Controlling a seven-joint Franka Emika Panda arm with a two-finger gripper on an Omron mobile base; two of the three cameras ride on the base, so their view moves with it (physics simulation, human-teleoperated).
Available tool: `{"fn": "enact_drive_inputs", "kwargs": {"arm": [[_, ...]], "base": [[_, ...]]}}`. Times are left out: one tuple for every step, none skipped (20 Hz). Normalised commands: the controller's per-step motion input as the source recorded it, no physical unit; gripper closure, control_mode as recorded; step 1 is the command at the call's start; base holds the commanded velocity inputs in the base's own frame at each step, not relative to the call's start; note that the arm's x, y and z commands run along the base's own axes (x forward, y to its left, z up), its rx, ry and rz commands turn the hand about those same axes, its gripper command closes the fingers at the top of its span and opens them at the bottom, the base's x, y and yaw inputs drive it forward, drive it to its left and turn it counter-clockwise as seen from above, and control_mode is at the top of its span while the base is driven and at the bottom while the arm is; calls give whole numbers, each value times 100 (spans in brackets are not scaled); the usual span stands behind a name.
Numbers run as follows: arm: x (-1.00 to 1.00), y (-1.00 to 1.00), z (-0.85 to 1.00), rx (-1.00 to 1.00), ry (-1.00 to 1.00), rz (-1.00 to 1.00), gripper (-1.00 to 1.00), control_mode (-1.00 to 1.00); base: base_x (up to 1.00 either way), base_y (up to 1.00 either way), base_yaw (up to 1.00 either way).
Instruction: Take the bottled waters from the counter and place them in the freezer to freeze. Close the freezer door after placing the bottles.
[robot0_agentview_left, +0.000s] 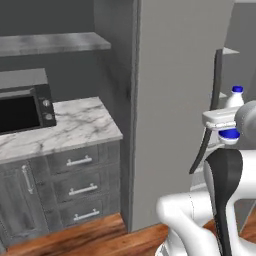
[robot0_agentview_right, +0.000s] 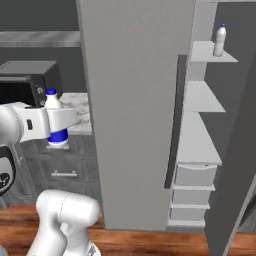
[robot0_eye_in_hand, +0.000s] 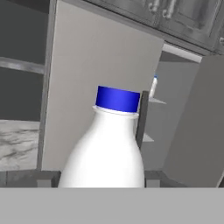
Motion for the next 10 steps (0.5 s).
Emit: {"fn": "enact_drive_inputs", "kwargs": {"arm": [[0,0,0,0,0,0,100,100],[0,0,0,0,0,0,100,100],[0,0,0,0,0,0,100,100],[0,0,0,0,0,0,100,100],[0,0,0,0,0,0,100,100],[0,0,0,0,0,0,100,100],[0,0,0,0,0,0,100,100],[0,0,0,0,0,0,100,100],[0,0,0,0,0,0,100,100],[0,0,0,0,0,0,100,100]], "base": [[1,-100,-13],[11,-95,-5],[6,-85,0],[6,-90,0],[11,-91,0],[9,-92,0],[11,-88,0],[12,-81,0],[16,-78,0],[23,-71,1]]}}
